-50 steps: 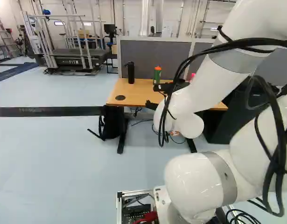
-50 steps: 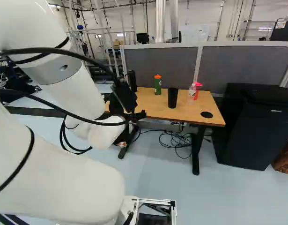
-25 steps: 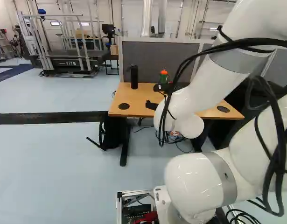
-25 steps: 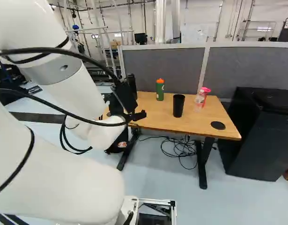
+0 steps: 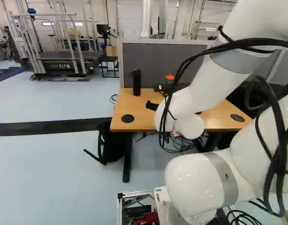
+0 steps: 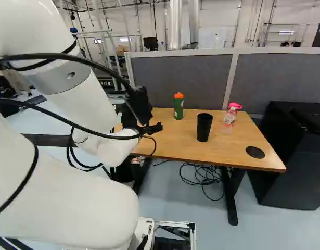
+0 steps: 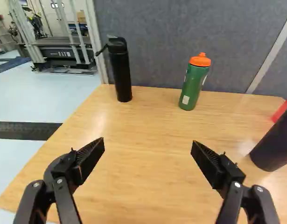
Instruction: Pick up the green bottle from the table
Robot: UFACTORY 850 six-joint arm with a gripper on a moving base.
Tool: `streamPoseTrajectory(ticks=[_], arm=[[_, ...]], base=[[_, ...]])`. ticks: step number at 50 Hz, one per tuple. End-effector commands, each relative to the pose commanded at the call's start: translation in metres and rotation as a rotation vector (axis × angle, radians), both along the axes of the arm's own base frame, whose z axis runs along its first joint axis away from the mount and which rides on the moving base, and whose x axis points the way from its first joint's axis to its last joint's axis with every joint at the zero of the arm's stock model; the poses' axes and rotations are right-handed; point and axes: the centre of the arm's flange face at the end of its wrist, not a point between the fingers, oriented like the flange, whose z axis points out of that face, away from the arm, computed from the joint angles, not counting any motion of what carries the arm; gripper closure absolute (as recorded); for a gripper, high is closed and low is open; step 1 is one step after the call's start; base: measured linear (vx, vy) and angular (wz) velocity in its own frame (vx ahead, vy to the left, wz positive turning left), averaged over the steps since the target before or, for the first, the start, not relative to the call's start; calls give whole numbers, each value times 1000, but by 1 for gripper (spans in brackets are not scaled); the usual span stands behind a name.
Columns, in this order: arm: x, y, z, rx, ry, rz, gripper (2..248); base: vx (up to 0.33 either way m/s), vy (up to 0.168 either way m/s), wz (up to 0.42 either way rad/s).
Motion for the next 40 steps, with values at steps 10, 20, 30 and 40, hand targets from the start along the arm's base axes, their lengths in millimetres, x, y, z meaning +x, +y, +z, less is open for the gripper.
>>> streamPoseTrajectory(ticks=[10,20,30,40], arm=[[0,0,0,0,0,0,3],[0,0,0,0,0,0,3],[0,0,0,0,0,0,3],[16,3,2,0,7,10,3]], base=[[197,32,-341],[182,25,-354],[192,23,-352],[188,30,-223]])
